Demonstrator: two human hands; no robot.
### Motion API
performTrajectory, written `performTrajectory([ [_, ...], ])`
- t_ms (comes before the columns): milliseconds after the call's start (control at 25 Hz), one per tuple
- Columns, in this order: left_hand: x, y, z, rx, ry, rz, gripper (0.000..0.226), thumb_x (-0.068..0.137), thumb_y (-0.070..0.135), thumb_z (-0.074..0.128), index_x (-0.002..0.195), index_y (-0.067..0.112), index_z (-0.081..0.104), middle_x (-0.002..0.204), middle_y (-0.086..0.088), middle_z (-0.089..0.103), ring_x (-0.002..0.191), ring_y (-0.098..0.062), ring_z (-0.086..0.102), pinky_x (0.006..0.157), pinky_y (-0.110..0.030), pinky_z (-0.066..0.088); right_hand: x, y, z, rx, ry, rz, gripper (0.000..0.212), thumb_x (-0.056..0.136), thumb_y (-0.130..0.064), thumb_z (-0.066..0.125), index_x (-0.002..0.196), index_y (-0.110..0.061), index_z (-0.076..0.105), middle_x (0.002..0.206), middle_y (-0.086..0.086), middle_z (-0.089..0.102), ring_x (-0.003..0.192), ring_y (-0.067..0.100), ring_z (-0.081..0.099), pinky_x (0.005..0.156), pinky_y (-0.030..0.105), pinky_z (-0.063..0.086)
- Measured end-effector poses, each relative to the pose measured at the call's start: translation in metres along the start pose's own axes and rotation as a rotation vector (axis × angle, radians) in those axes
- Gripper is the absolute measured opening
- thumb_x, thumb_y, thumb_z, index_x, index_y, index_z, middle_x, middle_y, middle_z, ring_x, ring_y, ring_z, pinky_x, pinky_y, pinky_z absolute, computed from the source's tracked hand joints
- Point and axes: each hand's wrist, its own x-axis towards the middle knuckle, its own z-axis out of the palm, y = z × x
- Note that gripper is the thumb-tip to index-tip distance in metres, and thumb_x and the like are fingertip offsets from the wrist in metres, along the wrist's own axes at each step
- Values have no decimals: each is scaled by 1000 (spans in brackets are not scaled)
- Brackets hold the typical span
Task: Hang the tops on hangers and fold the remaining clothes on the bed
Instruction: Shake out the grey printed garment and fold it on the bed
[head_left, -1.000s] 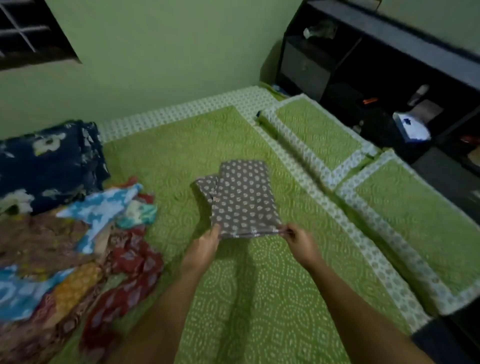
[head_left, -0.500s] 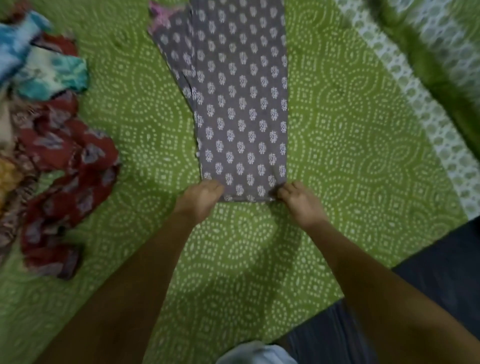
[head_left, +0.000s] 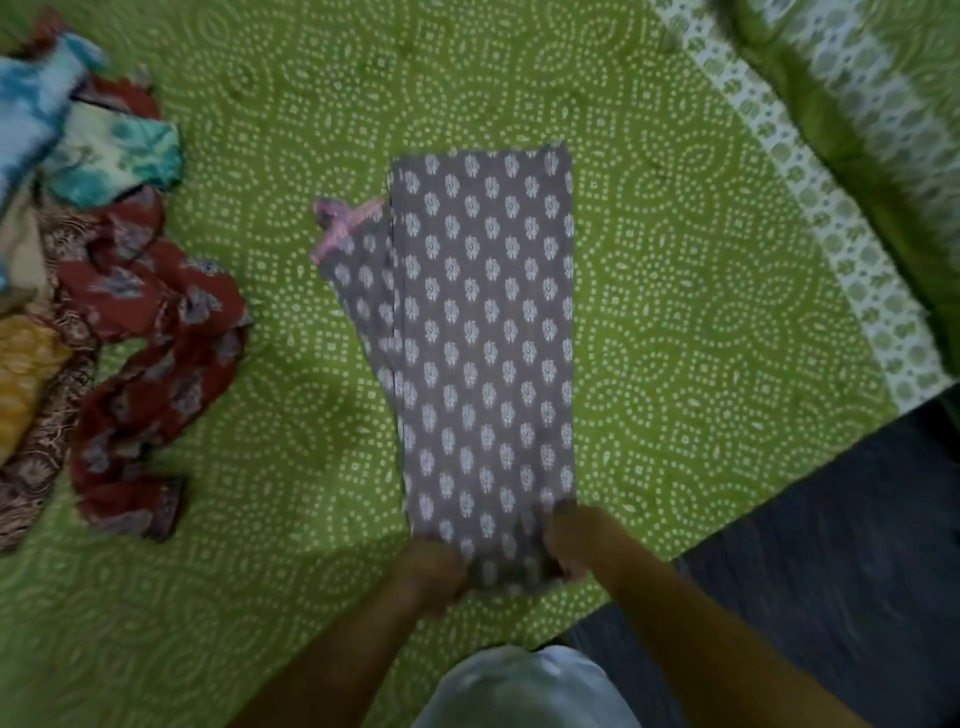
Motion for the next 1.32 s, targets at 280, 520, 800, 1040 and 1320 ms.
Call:
performTrajectory([
  [280,53,-46,-49,-240,900,-333,27,91,18,49,113,15,64,116,-6,66,104,-21,62,86,-33,51,19,-17,-83,533,680,34,30,99,-28,39,117,-13,57,111,14,63,99,33,62,79,36,49],
  [520,113,-165,-155,-89,1002,-387,68,94,56,-6,149,18,-14,160,0,-11,146,-19,-14,118,-42,-9,137,49,-160,-19,929,-54,60,99,-45,11,154,-19,9,161,2,6,148,23,-1,119,48,0],
  [800,104,-229,-242,-398,1215,-794,77,96,60,1,152,9,-3,161,-7,-6,148,-24,-8,118,-45,-8,164,96,-272,353,1125,399,66,101,-49,12,154,-12,1,161,8,-4,148,28,-7,115,48,-12],
  [1040,120,-62,-81,-341,1196,-648,59,102,34,15,153,7,1,161,-7,1,148,-23,1,120,-43,1,105,-17,-81,428,980,204,59,102,-27,28,153,-5,5,160,10,-1,148,22,-4,120,43,8],
  [1320,80,-40,46,-248,1157,-569,73,94,55,32,152,14,16,156,-7,25,144,-25,20,115,-47,15,56,-2,15,176,876,343,65,97,-47,32,151,-12,25,158,7,23,146,26,17,119,46,6],
])
